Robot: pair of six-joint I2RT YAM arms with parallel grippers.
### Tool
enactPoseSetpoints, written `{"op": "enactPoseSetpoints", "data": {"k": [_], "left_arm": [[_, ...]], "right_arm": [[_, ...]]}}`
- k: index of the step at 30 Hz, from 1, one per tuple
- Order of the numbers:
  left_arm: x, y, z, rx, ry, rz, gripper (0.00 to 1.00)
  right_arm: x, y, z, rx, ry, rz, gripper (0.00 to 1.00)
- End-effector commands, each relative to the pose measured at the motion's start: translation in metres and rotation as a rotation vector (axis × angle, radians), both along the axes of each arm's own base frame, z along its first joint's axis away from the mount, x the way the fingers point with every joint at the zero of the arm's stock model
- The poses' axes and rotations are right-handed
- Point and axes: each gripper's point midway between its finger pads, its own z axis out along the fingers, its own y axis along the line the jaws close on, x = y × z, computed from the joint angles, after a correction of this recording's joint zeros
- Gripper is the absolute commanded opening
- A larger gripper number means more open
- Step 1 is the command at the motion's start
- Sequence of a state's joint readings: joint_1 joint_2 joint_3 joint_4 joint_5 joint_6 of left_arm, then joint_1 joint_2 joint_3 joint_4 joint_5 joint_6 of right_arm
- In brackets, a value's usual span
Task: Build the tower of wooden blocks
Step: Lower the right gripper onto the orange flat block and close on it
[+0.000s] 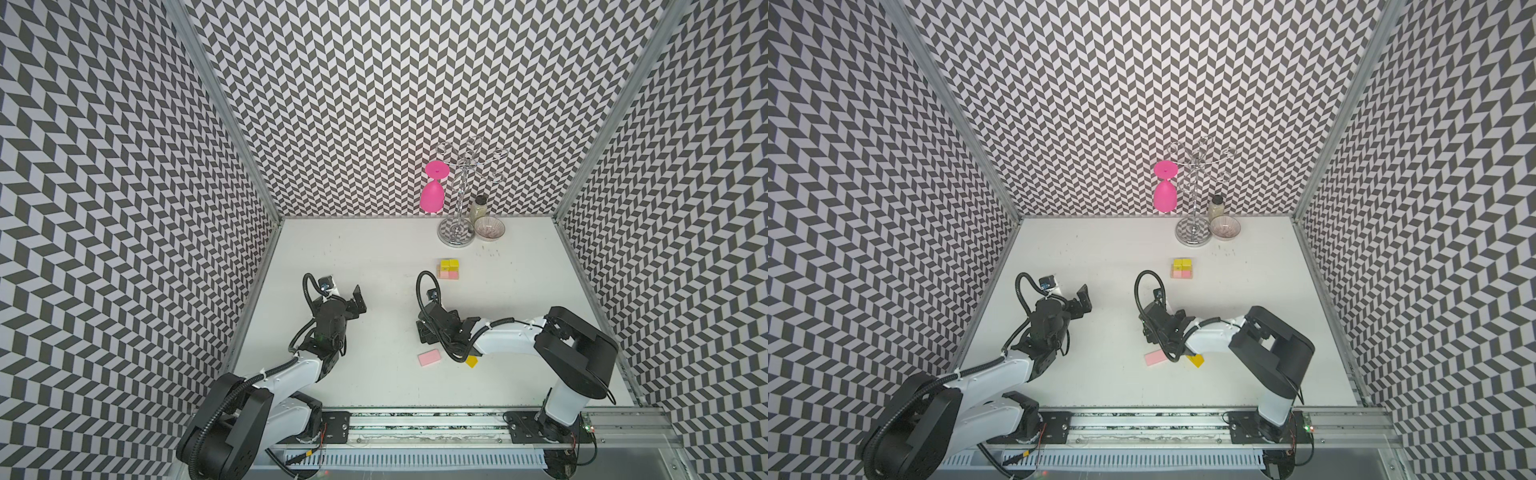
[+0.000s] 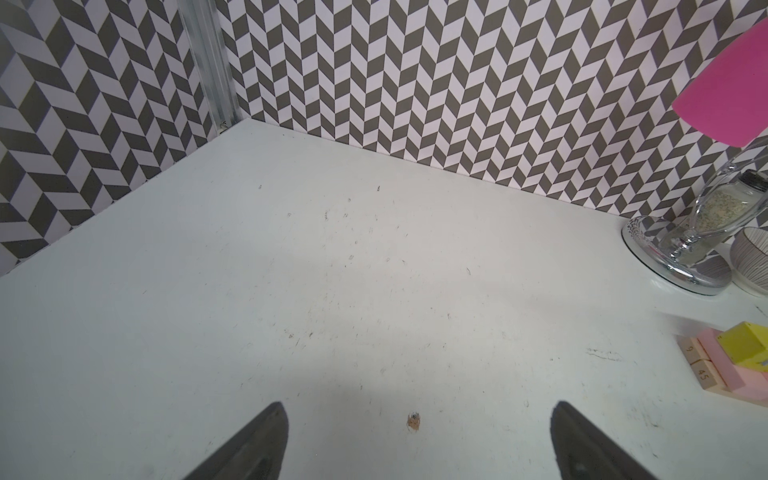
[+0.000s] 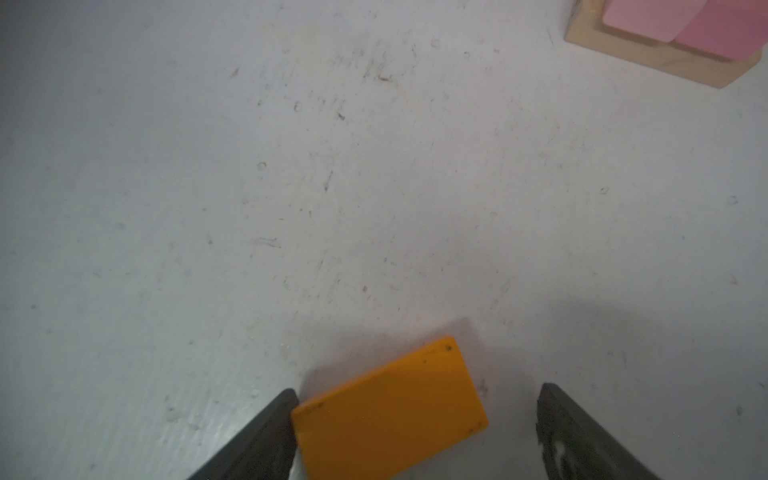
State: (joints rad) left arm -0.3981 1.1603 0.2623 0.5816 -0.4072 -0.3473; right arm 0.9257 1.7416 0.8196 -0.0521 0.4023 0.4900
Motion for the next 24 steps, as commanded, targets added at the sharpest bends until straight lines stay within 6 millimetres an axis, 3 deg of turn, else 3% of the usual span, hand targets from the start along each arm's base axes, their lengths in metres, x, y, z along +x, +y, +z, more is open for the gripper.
{"op": "enactPoseSetpoints", "data": {"k": [1, 12, 24], "left_arm": [[0.005, 0.000, 0.009, 0.003, -0.023, 0.016, 0.98], [0.006, -0.001, 0.009, 0.012, -0.018, 0.016, 0.98], [0.006, -0.003, 0.009, 0.021, -0.017, 0.018, 0.98]], "right_arm": [[0.001, -0.003, -0.010, -0.006, 0.011, -0.003, 0.86], [-0.001, -0.002, -0.016, -0.007, 0.047, -0.011, 0.68], [-0.015, 0.002, -0.009, 0.017, 0.057, 0.015, 0.71]]}}
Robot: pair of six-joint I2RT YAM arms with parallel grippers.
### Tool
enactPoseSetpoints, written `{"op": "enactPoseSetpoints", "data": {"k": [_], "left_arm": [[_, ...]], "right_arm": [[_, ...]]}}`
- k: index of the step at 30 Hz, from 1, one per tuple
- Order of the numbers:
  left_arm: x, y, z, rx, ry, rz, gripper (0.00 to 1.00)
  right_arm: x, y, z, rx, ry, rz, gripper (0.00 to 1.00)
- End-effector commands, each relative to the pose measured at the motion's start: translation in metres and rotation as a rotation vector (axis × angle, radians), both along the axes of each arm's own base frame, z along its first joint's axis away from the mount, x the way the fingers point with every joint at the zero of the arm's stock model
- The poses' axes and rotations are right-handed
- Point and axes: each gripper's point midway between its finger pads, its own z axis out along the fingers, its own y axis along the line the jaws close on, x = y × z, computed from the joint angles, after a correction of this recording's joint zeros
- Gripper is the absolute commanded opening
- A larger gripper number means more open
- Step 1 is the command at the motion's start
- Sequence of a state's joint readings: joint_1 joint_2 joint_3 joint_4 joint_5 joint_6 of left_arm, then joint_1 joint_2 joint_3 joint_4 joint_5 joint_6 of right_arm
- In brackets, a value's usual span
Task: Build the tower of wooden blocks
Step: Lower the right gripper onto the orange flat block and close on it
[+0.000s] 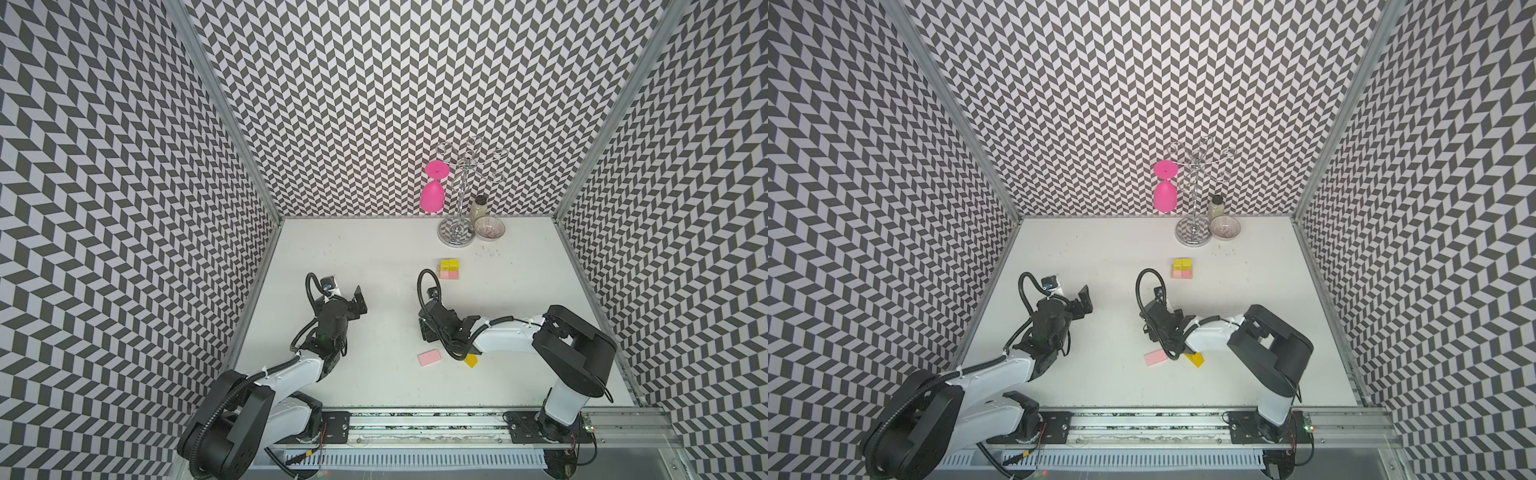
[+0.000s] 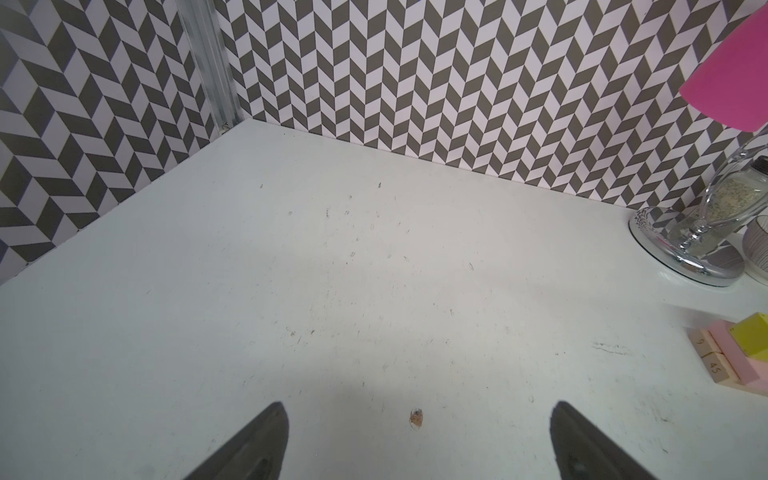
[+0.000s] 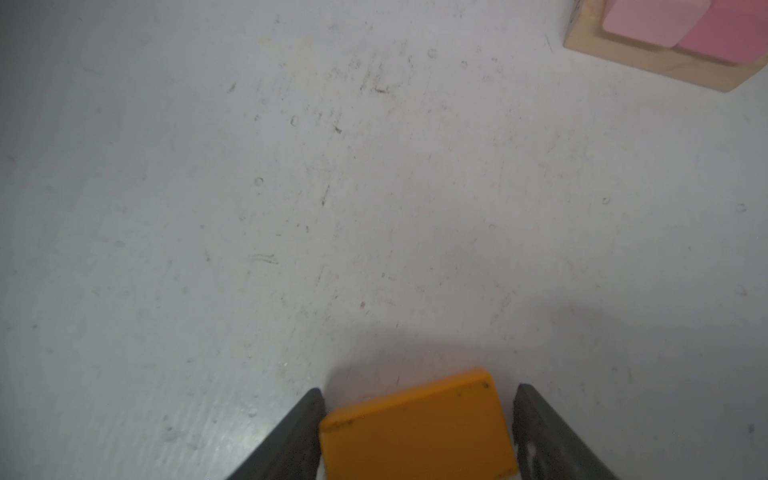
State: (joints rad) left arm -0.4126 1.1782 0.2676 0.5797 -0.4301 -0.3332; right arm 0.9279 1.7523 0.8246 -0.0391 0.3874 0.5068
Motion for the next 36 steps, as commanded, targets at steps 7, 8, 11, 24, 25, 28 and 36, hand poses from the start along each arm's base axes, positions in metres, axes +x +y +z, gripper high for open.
{"op": "enactPoseSetpoints", "data": {"k": [7, 8, 11, 24, 25, 28, 36], "left_arm": [[0.006, -0.003, 0.011, 0.006, -0.024, 0.014, 0.98], [0.007, -0.003, 0.011, 0.007, -0.024, 0.016, 0.98], [0.007, -0.003, 0.011, 0.012, -0.021, 0.023, 0.98], [0.004, -0.006, 0.012, 0.038, -0.029, 0.034, 0.98], [0.003, -0.006, 0.013, 0.036, -0.029, 0.031, 0.98], [0.001, -0.007, 0.015, 0.031, -0.042, 0.017, 0.98], [-0.004, -0.012, 0.019, 0.030, -0.064, -0.013, 0.98]], "right_arm": [[-0.022, -0.004, -0.006, -0.005, 0.056, 0.039, 0.71], [-0.023, -0.004, -0.005, -0.002, 0.057, 0.042, 0.71], [-0.024, -0.002, -0.002, 0.008, 0.054, 0.056, 0.70], [-0.025, -0.006, 0.009, 0.046, 0.021, 0.032, 0.54], [-0.025, -0.005, 0.010, 0.052, 0.021, 0.031, 0.53], [-0.024, -0.005, 0.020, 0.087, 0.002, 0.021, 0.52], [-0.011, -0.005, 0.067, 0.142, -0.102, -0.013, 0.52]]}}
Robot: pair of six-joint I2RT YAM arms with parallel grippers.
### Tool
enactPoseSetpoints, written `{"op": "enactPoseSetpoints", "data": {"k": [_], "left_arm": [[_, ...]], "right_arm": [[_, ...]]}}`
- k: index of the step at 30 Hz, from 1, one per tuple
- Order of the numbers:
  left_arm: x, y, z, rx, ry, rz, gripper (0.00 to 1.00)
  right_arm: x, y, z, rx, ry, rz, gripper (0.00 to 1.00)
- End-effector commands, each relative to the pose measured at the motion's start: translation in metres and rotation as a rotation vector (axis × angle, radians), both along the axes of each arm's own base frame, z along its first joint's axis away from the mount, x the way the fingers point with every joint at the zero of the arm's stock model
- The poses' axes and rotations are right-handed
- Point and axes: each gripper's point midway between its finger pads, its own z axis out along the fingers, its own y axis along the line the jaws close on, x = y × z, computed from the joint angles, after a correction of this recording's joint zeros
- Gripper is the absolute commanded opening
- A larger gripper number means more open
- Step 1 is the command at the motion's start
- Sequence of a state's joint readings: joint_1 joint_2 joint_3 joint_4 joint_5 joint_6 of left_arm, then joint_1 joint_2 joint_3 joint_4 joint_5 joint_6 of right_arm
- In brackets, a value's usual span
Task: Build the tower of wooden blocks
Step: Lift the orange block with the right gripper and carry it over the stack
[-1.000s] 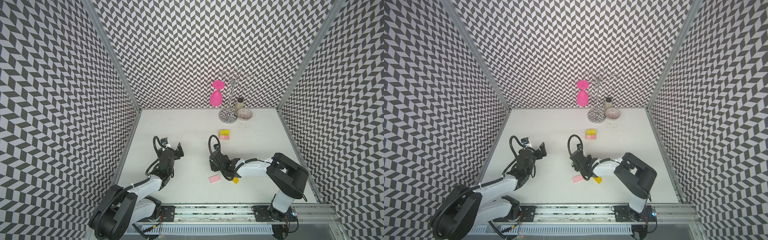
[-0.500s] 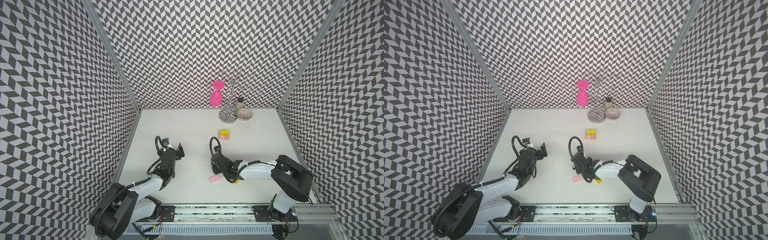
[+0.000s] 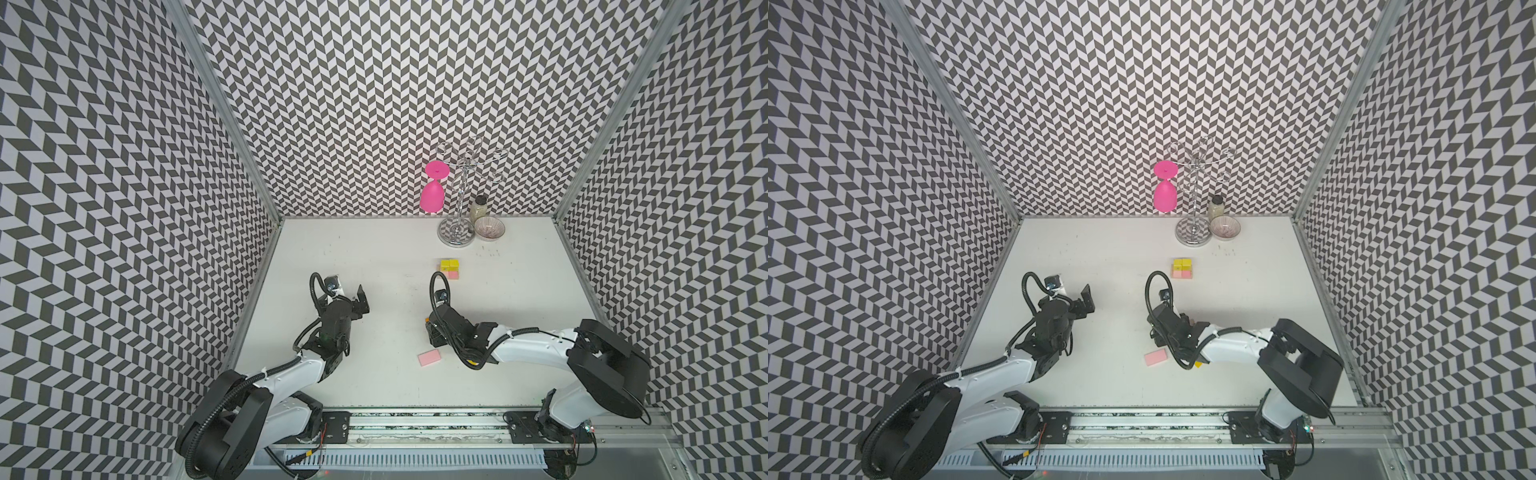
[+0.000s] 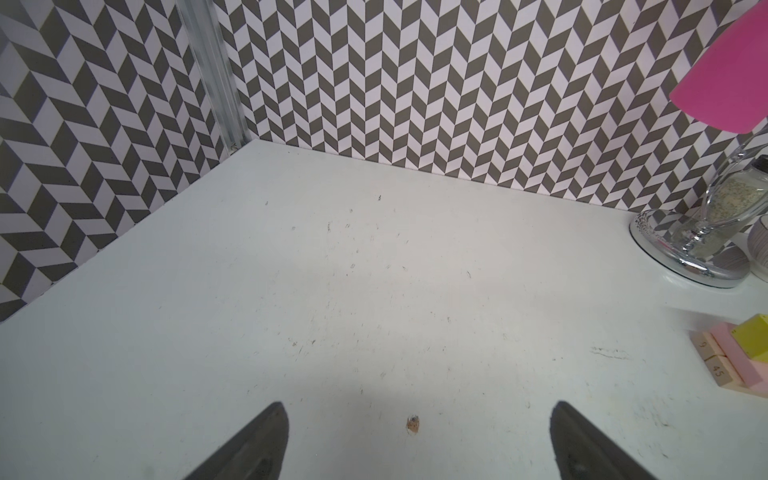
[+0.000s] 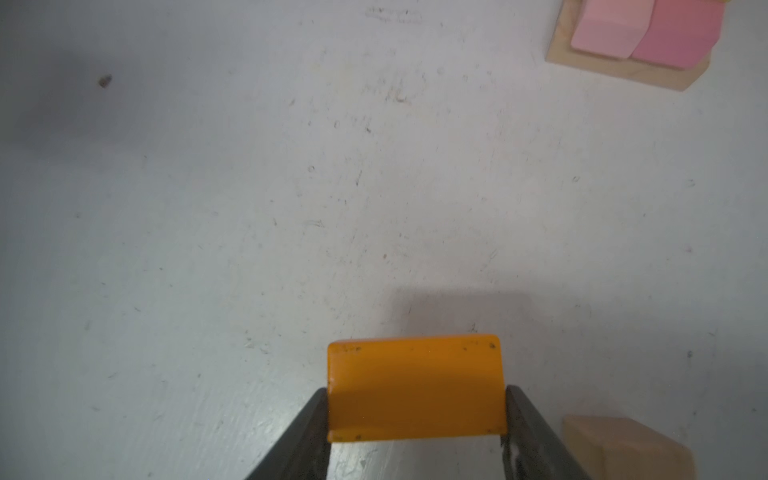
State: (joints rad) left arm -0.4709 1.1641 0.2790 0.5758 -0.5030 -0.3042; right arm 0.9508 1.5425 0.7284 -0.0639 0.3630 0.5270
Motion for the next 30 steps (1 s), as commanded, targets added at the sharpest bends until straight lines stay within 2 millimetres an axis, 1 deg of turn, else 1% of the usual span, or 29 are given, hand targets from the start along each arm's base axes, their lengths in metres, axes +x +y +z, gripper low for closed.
{"op": "enactPoseSetpoints", "data": {"k": [1, 5, 9, 10, 13, 18, 20, 24, 27, 30], "left_arm": [[-0.003, -0.006, 0.010, -0.004, -0.042, -0.022, 0.98], [-0.010, -0.018, 0.017, 0.000, -0.083, -0.101, 1.00], [-0.029, -0.040, 0.030, -0.006, -0.183, -0.275, 1.00], [-0.034, -0.041, 0.032, -0.008, -0.203, -0.293, 1.00], [-0.040, -0.036, 0.036, -0.022, -0.232, -0.283, 1.00], [-0.041, -0.030, 0.038, -0.030, -0.241, -0.252, 1.00], [-0.041, -0.030, 0.037, -0.030, -0.242, -0.251, 1.00], [-0.042, -0.029, 0.039, -0.033, -0.247, -0.249, 1.00], [-0.045, -0.029, 0.041, -0.039, -0.260, -0.253, 1.00], [-0.048, -0.027, 0.043, -0.047, -0.279, -0.253, 1.00]], "right_arm": [[0.013, 0.001, 0.033, 0.041, -0.077, -0.050, 0.52], [0.026, -0.008, 0.050, 0.032, -0.106, -0.096, 0.52], [0.047, -0.031, 0.068, 0.072, -0.118, -0.179, 0.49], [0.054, -0.037, 0.071, 0.087, -0.120, -0.201, 0.49], [0.071, -0.051, 0.082, 0.118, -0.132, -0.259, 0.48], [0.106, -0.063, 0.098, 0.125, -0.152, -0.351, 0.48], [0.120, -0.064, 0.100, 0.108, -0.138, -0.378, 0.49], [0.146, -0.063, 0.095, 0.046, -0.089, -0.426, 0.51], [0.161, -0.064, 0.092, 0.000, -0.056, -0.459, 0.51], [0.174, -0.069, 0.083, -0.051, -0.036, -0.494, 0.51]]}}
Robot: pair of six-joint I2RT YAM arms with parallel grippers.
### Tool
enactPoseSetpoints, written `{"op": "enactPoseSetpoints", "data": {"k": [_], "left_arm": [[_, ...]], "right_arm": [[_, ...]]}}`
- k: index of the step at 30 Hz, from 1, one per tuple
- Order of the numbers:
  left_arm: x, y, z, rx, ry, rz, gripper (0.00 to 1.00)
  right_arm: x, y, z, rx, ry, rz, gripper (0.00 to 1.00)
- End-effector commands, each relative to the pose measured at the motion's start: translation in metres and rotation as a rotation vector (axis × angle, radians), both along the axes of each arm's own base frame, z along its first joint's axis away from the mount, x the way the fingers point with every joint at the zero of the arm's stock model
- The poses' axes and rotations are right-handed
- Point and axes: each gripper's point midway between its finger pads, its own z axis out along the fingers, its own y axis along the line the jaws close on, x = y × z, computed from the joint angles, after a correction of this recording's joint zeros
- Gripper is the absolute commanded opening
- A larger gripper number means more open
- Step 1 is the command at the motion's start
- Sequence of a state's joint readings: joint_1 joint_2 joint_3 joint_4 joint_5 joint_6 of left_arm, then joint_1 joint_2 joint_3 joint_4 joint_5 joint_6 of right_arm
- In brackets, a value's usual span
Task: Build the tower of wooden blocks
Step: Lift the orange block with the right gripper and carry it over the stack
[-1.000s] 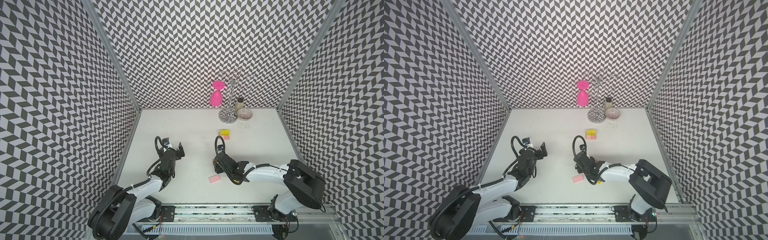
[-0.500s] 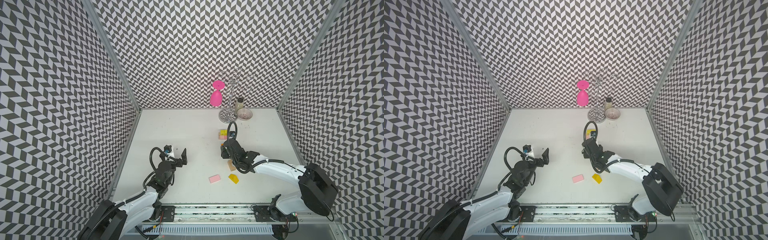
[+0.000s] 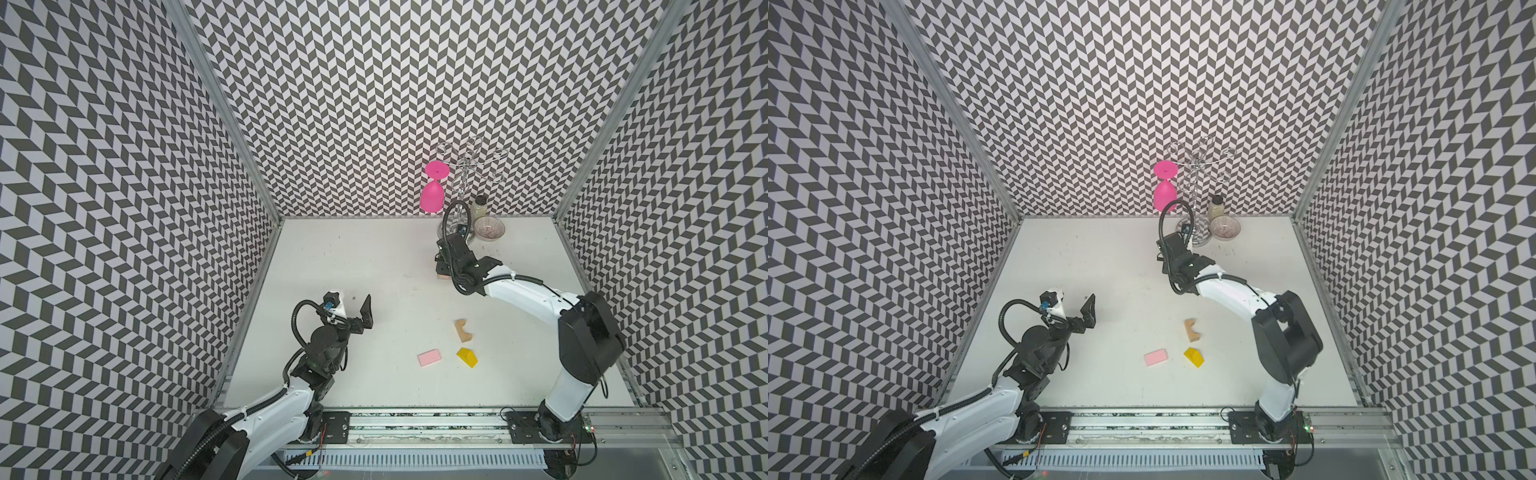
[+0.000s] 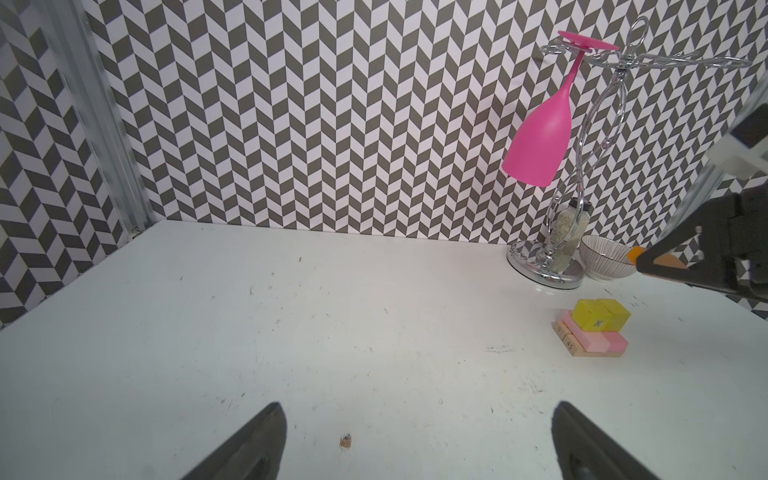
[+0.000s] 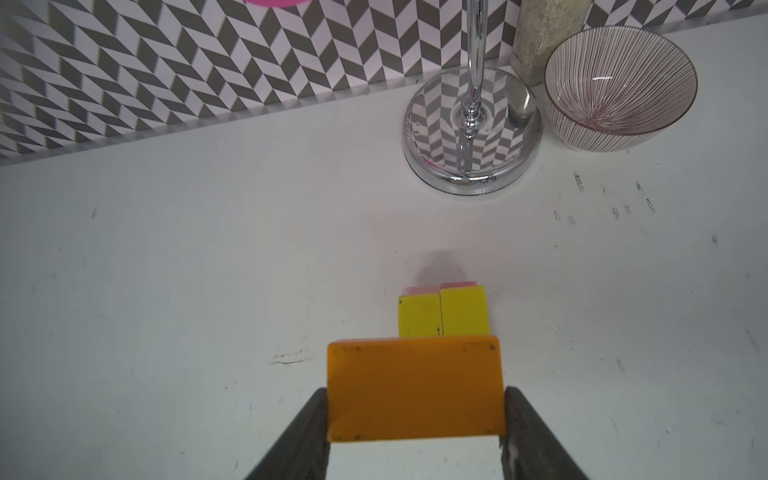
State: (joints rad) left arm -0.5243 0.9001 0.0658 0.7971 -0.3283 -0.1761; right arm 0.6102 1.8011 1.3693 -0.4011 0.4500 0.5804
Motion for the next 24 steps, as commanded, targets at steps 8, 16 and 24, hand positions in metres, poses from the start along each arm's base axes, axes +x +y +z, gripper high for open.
{"op": "enactPoseSetpoints", "data": {"k": [8, 16, 24], "left_arm": [[-0.006, 0.003, 0.010, -0.031, -0.055, 0.001, 1.00], [-0.003, 0.002, 0.009, -0.025, -0.043, 0.003, 1.00], [-0.003, 0.003, 0.009, -0.026, -0.044, 0.008, 1.00]], "right_arm": [[0.026, -0.024, -0.042, -0.126, 0.152, -0.096, 0.51], [0.039, -0.009, -0.043, -0.087, 0.134, -0.031, 0.51], [0.042, -0.006, -0.042, -0.086, 0.124, 0.001, 0.51]]}}
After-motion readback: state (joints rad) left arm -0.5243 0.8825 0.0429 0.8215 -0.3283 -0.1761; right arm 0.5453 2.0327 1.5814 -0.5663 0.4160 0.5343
